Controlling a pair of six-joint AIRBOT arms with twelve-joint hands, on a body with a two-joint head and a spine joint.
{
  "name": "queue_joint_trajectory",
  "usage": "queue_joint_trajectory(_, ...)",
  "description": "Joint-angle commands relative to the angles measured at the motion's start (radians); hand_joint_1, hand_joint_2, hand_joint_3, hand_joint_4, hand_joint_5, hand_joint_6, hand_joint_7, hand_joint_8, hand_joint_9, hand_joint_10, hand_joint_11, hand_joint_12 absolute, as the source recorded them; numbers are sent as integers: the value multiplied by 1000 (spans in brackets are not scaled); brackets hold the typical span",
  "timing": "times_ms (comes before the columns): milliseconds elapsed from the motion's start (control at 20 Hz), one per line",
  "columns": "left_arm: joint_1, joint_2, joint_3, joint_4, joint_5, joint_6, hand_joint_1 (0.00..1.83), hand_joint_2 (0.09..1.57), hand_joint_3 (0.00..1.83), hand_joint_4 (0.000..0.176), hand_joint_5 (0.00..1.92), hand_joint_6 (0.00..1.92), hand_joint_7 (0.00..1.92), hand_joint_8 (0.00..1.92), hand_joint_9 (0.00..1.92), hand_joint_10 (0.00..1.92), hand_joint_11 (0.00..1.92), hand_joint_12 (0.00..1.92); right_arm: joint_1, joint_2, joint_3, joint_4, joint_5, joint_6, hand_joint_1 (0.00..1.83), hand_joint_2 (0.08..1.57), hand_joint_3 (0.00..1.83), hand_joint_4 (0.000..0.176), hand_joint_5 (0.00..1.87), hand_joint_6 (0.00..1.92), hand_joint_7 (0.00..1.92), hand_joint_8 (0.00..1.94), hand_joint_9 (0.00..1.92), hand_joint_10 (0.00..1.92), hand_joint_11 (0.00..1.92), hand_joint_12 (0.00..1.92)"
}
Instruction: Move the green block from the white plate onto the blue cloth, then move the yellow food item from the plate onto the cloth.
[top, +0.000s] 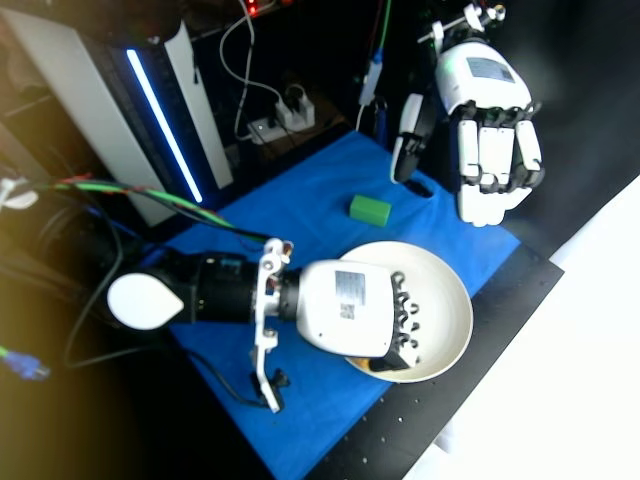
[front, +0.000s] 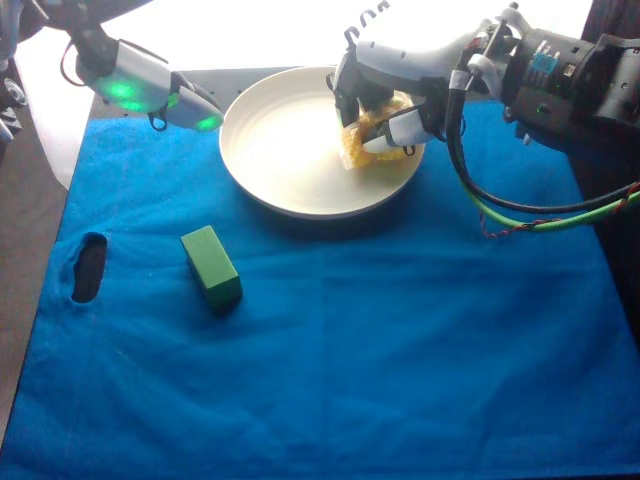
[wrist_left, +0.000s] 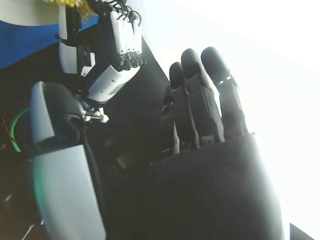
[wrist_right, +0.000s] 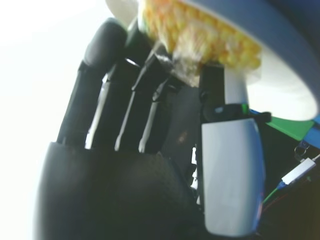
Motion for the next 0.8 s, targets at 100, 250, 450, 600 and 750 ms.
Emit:
queue_joint_trajectory(100,4,-1,4,-33,-104,-1,927,858,0,8,299,4,495,6,572,12,154,1224,9,2,6,20,119,-4,1286,1045,3,0,1186,403,1148,918,1161,723,885,1516)
queue_joint_trajectory(250,19,-1,13,-59,-104,-1,913,869,2,11,298,0,496,2,572,7,149,1184,9,34,-16,38,208,-4,1277,1090,1,0,1096,496,1044,1135,953,1281,756,1827)
queue_joint_trajectory(450,26,0,17,-73,-98,0,895,868,0,74,280,0,497,0,549,0,71,1044,10,106,-107,54,294,-4,1253,1108,0,0,1187,542,848,1266,589,953,233,1733)
queue_joint_trajectory(600,32,2,17,-87,-95,6,909,880,0,78,261,0,480,0,505,0,17,1096,10,159,-178,55,362,-4,1241,1159,1,0,1095,580,748,1496,390,1654,292,1914)
queue_joint_trajectory(750,33,2,17,-93,-96,6,920,867,0,83,283,3,479,2,502,3,0,1116,10,216,-248,47,402,-4,1195,1041,0,0,1154,665,789,1428,653,1882,679,1921)
